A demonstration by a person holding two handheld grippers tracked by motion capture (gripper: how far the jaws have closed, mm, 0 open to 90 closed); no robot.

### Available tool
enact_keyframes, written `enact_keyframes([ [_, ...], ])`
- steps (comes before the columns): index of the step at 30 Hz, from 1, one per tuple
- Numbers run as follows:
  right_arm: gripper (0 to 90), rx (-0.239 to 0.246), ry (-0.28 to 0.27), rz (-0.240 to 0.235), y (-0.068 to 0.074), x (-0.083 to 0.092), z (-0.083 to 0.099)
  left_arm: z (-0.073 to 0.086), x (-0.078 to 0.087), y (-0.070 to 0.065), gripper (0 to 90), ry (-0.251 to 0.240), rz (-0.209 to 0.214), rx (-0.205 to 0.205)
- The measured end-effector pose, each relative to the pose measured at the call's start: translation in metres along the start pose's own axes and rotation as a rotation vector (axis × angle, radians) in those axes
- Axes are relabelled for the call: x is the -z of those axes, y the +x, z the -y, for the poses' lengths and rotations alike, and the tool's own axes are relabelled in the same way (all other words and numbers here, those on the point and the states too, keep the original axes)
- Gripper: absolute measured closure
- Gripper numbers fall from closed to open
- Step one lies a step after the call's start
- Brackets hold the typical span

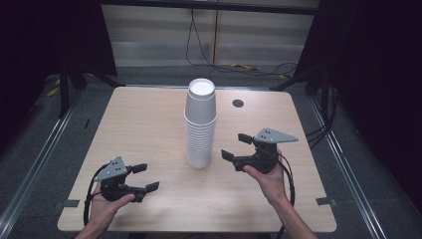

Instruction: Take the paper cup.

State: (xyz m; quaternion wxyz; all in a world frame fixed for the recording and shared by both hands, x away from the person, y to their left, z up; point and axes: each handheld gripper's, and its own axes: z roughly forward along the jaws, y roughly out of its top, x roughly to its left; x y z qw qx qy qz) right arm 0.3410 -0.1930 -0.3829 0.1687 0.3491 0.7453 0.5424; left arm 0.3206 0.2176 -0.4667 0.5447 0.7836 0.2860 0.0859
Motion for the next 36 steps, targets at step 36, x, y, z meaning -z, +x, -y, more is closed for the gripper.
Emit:
enact_keyframes([
  [36, 13.5, 0.072, -0.103, -0.11, 0.008, -0.025, -0.101, -0.001, 0.0, -0.001, 19.3, 0.0, 0.026, -0.017],
])
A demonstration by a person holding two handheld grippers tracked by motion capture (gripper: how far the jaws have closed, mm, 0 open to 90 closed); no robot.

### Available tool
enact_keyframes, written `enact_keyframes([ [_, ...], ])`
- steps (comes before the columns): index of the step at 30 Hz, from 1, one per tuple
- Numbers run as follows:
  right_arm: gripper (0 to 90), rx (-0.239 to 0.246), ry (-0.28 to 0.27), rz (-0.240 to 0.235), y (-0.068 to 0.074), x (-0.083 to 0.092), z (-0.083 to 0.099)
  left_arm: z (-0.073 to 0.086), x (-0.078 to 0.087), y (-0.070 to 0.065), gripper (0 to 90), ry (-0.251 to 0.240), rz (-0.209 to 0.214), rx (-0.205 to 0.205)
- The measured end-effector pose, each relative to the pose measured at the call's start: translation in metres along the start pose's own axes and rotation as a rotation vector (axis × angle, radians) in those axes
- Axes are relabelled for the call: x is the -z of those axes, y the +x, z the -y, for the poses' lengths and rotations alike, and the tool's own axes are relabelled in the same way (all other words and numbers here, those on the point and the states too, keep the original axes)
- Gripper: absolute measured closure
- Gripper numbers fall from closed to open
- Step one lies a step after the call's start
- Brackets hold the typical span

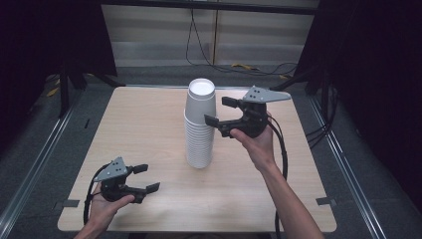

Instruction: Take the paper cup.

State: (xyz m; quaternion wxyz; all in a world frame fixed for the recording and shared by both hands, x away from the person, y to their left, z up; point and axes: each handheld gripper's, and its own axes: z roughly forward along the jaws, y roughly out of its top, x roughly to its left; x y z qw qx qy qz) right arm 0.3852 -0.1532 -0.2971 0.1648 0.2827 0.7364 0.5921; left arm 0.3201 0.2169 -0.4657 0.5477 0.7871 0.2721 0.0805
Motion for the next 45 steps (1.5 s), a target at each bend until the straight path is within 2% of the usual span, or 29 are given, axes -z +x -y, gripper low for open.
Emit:
enact_keyframes([
  [2, 13.3, 0.001, -0.011, -0.005, -0.002, -0.003, -0.006, -0.001, 0.001, -0.001, 19.3, 0.002, 0.001, -0.001],
  [4, 13.4, 0.008, -0.014, -0.02, -0.002, -0.007, -0.012, -0.002, 0.002, -0.003, 19.3, 0.002, -0.001, -0.02],
  [6, 13.6, 0.026, -0.002, -0.018, 0.001, -0.012, -0.02, -0.001, 0.002, -0.004, 19.3, 0.008, 0.001, -0.029],
  [8, 13.5, 0.028, -0.002, -0.015, 0.001, -0.013, -0.021, -0.001, 0.001, -0.005, 19.4, 0.012, 0.002, -0.026],
  [9, 13.4, 0.027, 0.015, -0.021, 0.0, -0.019, -0.024, -0.001, 0.0, -0.004, 19.3, 0.013, 0.005, -0.027],
  [16, 13.4, 0.024, 0.06, -0.041, -0.006, -0.031, -0.032, 0.0, 0.0, -0.004, 19.3, 0.017, 0.007, -0.031],
  [25, 13.5, 0.009, 0.111, -0.061, -0.01, -0.041, -0.032, 0.0, -0.002, -0.004, 19.4, 0.024, 0.01, -0.034],
  [28, 13.6, 0.02, 0.148, -0.056, -0.009, -0.046, -0.034, 0.0, -0.003, -0.003, 19.3, 0.031, 0.01, -0.032],
  [33, 14.1, 0.033, 0.165, -0.053, -0.009, -0.047, -0.039, 0.0, -0.003, -0.003, 19.3, 0.03, 0.011, -0.03],
  [34, 14.6, 0.042, 0.188, -0.049, -0.008, -0.049, -0.041, 0.0, -0.003, -0.003, 19.3, 0.03, 0.012, -0.03],
  [38, 15.5, 0.054, 0.195, -0.041, -0.006, -0.05, -0.044, 0.0, -0.003, -0.003, 19.3, 0.031, 0.013, -0.031],
  [39, 19.0, 0.065, 0.196, -0.032, -0.006, -0.05, -0.046, 0.001, -0.003, -0.003, 19.3, 0.032, 0.015, -0.03],
  [41, 19.9, 0.083, 0.203, -0.016, -0.003, -0.049, -0.05, 0.001, -0.003, -0.004, 19.4, 0.03, 0.012, -0.03],
  [44, 19.7, 0.085, 0.217, -0.018, -0.004, -0.049, -0.05, 0.001, -0.004, -0.003, 19.4, 0.033, 0.013, -0.028],
  [45, 19.6, 0.079, 0.228, -0.027, -0.005, -0.049, -0.052, 0.001, -0.004, -0.003, 19.3, 0.04, 0.011, -0.043],
])
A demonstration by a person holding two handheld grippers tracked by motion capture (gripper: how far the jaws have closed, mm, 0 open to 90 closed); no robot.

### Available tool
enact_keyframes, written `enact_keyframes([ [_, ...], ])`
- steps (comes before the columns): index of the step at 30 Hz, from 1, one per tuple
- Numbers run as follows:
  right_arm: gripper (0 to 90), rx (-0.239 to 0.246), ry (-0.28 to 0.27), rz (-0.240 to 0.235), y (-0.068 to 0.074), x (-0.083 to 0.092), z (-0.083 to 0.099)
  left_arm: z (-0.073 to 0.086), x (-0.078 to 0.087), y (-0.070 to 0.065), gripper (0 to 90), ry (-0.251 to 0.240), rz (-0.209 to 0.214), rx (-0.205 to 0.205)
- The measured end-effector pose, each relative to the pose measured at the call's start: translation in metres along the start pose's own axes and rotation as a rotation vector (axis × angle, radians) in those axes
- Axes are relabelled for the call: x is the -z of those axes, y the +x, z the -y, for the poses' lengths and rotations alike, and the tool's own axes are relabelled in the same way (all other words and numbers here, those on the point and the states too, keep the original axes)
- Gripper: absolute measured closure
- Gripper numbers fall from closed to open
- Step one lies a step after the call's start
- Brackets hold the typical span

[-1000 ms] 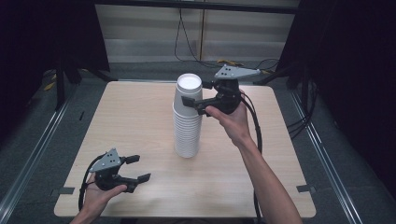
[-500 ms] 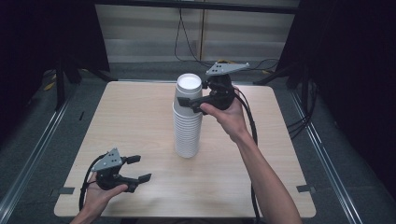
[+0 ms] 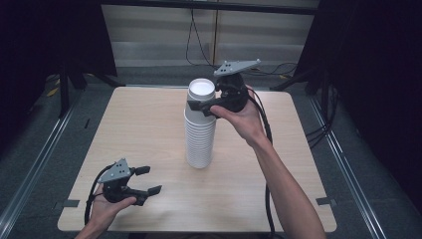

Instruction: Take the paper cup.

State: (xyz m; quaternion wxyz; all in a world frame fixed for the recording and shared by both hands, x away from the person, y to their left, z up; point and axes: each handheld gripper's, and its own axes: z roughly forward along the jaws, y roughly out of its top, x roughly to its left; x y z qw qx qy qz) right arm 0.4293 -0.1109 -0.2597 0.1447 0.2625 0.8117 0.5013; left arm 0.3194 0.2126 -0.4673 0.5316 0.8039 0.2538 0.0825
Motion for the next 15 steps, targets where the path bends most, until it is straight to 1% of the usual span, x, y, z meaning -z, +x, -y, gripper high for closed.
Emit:
enact_keyframes([
  [1, 19.6, 0.0, 0.0, 0.0, 0.0, 0.0, 0.0, 0.0, 0.0, 0.0, 19.3, 0.0, 0.0, 0.0],
  [2, 19.3, 0.002, 0.023, 0.0, 0.0, -0.0008, -0.0017, 0.0, -0.0001, -0.0002, 19.4, 0.001, 0.001, 0.001],
  [3, 19.5, 0.006, 0.027, 0.003, 0.0005, -0.0007, -0.0025, 0.0002, -0.0004, -0.0008, 19.3, -0.001, 0.006, 0.01],
  [4, 19.5, 0.006, 0.027, 0.003, 0.0005, -0.0007, -0.0025, 0.0002, -0.0004, -0.0008, 19.4, -0.001, 0.006, 0.01],
  [5, 19.5, 0.024, 0.04, 0.022, 0.0035, -0.001, -0.0042, 0.0004, -0.0007, -0.001, 19.4, 0.0, 0.011, 0.016],
  [11, 19.8, 0.034, 0.058, 0.024, 0.0037, -0.0012, -0.0061, 0.0011, -0.0027, -0.0017, 19.7, 0.008, 0.017, 0.014],
  [15, 19.8, 0.049, 0.08, 0.027, 0.0045, -0.0011, -0.0083, 0.0009, -0.0025, -0.0017, 19.7, 0.009, 0.017, 0.012],
])
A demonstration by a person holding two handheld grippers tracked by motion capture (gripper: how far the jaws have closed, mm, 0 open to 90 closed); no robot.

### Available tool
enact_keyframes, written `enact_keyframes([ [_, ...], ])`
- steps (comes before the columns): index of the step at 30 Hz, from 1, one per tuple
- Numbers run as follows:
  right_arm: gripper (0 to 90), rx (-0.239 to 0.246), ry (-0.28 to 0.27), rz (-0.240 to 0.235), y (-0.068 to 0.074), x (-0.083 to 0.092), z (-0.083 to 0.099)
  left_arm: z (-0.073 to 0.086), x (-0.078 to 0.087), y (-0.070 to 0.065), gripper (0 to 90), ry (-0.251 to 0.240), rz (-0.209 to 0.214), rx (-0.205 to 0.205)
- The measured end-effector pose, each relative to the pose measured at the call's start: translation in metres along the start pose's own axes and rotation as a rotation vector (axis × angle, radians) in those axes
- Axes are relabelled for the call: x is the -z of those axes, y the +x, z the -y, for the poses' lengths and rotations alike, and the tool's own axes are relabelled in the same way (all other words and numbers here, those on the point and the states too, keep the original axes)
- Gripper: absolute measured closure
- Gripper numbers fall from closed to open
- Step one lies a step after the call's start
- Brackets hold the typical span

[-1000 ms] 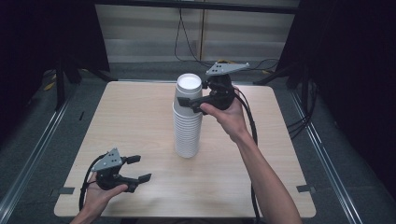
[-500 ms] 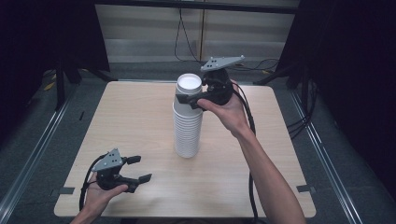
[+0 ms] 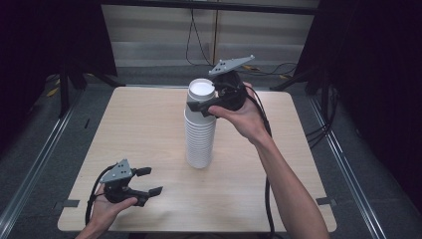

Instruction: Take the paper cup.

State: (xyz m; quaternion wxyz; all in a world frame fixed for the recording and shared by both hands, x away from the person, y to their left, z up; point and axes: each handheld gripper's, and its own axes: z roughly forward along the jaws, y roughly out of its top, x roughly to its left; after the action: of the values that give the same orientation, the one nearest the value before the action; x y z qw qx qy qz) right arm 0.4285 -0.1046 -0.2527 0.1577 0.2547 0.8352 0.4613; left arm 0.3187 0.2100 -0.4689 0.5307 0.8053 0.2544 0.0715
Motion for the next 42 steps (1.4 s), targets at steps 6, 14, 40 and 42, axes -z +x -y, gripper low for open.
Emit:
enact_keyframes([
  [6, 20.5, -0.012, -0.006, -0.001, 0.0, 0.0, 0.0, 0.0, 0.0, 0.0, 19.7, 0.0, -0.001, 0.001],
  [14, 20.8, -0.019, -0.019, -0.007, -0.001, 0.001, 0.0, 0.0, 0.0, 0.0, 19.7, 0.001, -0.002, 0.002],
  [40, 21.2, -0.067, -0.245, -0.04, -0.004, 0.025, -0.007, 0.0, 0.0, 0.0, 19.7, -0.003, -0.004, 0.01],
  [42, 21.1, -0.067, -0.25, -0.04, -0.004, 0.026, -0.007, 0.0, 0.0, 0.0, 19.7, -0.002, -0.003, 0.011],
])
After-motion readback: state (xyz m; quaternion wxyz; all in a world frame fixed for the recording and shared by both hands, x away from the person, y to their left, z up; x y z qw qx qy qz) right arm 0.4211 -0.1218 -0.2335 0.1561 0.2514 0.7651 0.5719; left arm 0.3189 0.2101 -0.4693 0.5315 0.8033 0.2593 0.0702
